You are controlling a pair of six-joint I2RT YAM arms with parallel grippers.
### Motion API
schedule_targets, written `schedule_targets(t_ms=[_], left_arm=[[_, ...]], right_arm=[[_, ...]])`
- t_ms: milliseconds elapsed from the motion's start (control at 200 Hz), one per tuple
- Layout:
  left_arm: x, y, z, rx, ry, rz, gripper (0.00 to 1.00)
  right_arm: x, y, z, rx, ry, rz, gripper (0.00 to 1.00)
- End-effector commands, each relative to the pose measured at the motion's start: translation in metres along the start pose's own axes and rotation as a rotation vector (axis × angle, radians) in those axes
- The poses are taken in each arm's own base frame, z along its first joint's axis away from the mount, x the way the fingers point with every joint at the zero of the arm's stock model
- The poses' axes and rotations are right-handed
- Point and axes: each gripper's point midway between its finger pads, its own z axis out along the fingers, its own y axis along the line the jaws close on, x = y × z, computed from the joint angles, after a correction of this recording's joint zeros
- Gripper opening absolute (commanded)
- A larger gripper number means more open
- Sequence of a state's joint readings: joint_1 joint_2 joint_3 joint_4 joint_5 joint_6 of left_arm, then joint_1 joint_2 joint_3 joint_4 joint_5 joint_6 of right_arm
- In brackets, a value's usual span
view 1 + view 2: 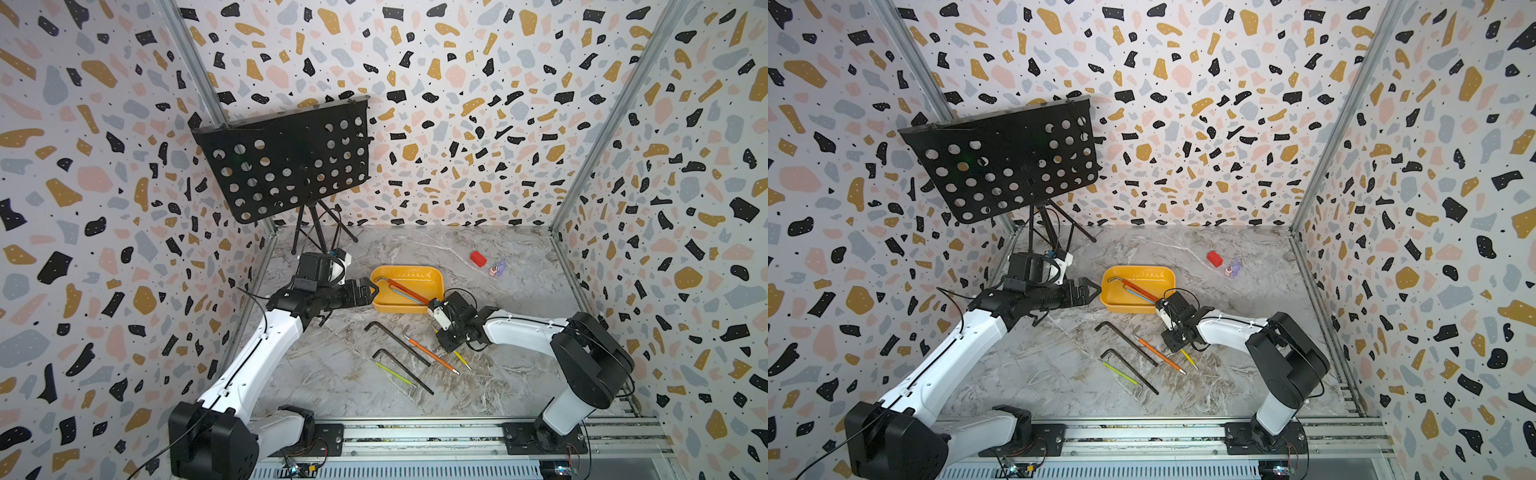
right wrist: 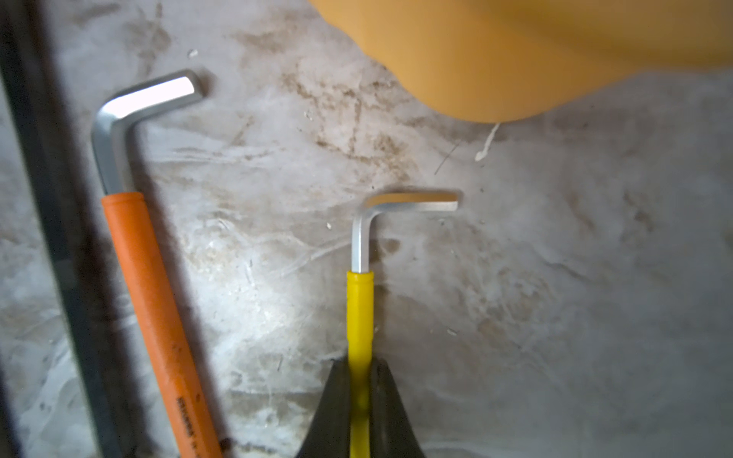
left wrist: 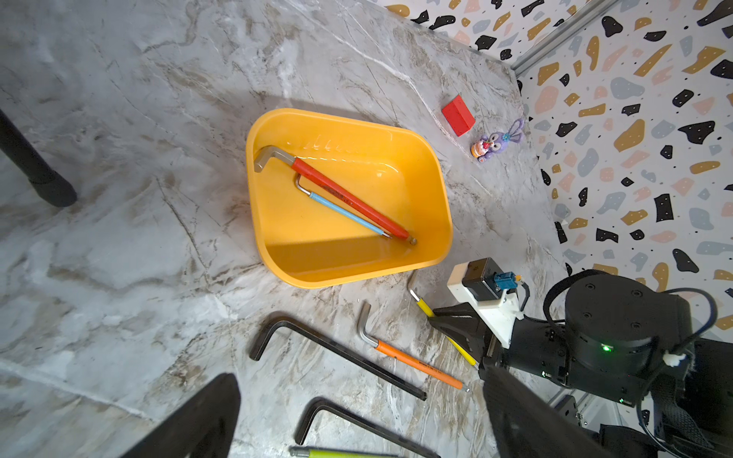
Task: Put the hex key on the desktop into the storage box
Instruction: Pick up the Allen key from the center of the board.
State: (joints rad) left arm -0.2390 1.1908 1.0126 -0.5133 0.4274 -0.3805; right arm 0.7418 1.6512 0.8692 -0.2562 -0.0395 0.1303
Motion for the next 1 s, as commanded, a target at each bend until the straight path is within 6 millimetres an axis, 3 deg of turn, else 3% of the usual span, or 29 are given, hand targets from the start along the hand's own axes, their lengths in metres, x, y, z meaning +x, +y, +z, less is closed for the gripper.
schedule_targets(t_ms=[0,736,996], left_arm=[[-0.006,-0.007,-0.006,0.010,-0.026,0.033,1.00],[-0.004,-0.007,0.000,0.024,-0.001,0.019,1.00],[-0.002,-0.008,0.004,0.035,0.016,0.011,1.00]], right_arm=[[0.016,0.001,-0.009,0.006,0.037,-0.011,0.03],[-0.028,0.003,-0.086,0.014,-0.185,-0.028,0.00],[-0.039,0.003,-0.104,0.022,-0.236,-0.039,0.00]])
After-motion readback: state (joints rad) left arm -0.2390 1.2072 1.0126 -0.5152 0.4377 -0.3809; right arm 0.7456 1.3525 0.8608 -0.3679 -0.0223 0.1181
